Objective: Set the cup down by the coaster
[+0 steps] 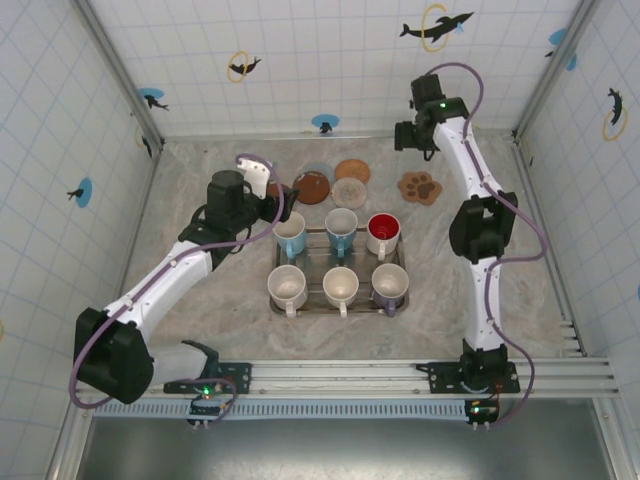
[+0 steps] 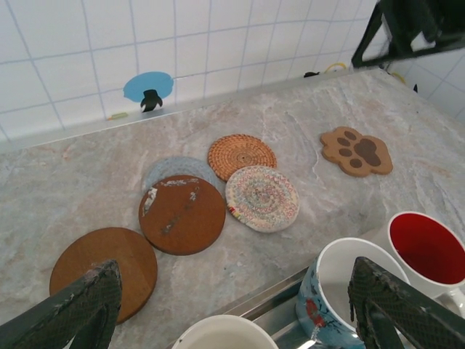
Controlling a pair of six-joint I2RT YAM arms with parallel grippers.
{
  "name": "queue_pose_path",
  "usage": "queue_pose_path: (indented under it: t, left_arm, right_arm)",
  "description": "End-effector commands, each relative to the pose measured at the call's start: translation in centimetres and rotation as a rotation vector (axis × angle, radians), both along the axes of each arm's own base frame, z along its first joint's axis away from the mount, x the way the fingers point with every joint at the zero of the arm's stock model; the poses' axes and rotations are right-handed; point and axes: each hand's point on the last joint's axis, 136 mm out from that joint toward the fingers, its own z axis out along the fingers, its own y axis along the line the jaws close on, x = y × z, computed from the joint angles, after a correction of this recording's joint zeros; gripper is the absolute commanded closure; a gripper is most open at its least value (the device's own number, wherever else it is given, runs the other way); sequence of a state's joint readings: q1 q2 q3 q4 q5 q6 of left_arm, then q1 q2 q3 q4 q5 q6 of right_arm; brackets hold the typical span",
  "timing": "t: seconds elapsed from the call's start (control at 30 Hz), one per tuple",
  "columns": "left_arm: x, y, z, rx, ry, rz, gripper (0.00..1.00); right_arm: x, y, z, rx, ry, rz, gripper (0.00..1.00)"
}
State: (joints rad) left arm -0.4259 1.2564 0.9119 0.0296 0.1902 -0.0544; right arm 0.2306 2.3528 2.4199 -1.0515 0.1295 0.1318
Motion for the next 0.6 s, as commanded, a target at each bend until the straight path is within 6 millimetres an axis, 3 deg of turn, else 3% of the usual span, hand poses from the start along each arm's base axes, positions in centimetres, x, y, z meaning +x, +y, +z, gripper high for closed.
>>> queue_pose_path:
  t: [0.0,0.1,0.57]
  left_arm:
    - [-0.4,-0.6,2.4,-0.042,-0.025,-0.019,0.18]
    - [-0.3,-0.6,2.6,-0.049,-0.024,-0.018,0.19]
    - [-0.4,-0.8,2.4,-0.045,0.0,-0.009,0.19]
  right_arm:
    - [-3.8,-1.1,-6.7,-0.125,0.267,0.159,0.14]
    - [-4.2,-1.5,-8.3,-0.173,0.305,0.191,0.11]
    - [-3.8,-1.9,-12.3,-0.192,0.359,0.266,0.11]
